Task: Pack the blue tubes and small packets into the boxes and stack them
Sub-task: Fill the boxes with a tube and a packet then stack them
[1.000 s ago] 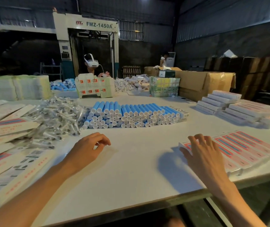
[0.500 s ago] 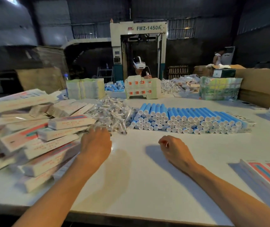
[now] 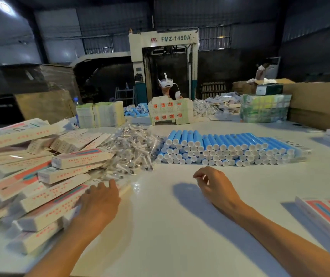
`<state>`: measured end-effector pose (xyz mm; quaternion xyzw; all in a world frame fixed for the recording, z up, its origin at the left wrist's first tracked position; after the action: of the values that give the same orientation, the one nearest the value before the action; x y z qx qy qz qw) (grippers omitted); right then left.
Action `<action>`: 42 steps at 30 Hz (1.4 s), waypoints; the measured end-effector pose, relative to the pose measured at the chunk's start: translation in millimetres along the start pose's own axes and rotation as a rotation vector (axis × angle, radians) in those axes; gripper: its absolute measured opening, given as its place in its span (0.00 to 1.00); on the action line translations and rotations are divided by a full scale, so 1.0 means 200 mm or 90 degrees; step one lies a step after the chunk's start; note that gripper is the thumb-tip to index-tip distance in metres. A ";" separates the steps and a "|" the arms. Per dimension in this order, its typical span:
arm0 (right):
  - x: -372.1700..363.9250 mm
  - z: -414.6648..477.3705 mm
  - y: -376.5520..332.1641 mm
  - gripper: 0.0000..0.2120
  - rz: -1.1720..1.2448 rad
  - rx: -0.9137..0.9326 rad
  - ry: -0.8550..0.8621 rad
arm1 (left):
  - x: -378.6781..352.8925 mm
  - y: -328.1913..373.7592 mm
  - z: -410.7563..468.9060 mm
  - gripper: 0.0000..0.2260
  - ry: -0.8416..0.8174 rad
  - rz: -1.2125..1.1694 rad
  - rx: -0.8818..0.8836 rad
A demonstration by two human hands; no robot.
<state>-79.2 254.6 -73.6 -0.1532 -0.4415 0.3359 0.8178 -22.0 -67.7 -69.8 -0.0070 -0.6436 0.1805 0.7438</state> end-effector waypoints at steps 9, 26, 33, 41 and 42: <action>0.16 0.68 0.02 0.11 -0.011 -0.144 0.111 | 0.21 0.02 0.09 0.19 0.122 -0.365 -0.023; -0.21 1.12 0.12 0.15 -0.323 -0.189 -0.189 | 0.14 0.31 0.36 0.34 -0.006 -1.073 -0.064; -0.10 1.11 0.12 0.23 -0.245 -0.230 -0.096 | 0.08 0.28 0.37 0.34 0.002 -1.200 0.001; 0.11 0.79 -0.11 0.14 0.276 -0.229 0.064 | 0.08 0.36 0.34 0.18 -0.179 -1.438 0.064; 0.14 0.75 -0.15 0.16 0.312 -0.220 0.071 | 0.09 0.36 0.34 0.16 -0.174 -1.452 0.057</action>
<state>-180.3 244.9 43.7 -0.4101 -0.3965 0.4344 0.6971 -104.3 -10.4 -57.8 0.6257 -0.3439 -0.5758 0.3983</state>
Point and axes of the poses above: each hand's wrist, its own z-axis towards the middle knuckle, its own x-axis out of the back of the hand, y = z × x, the point moved 6 cm from there along z, towards the middle knuckle, and after that the axes turned 8 degrees about y, right-handed, at the moved point
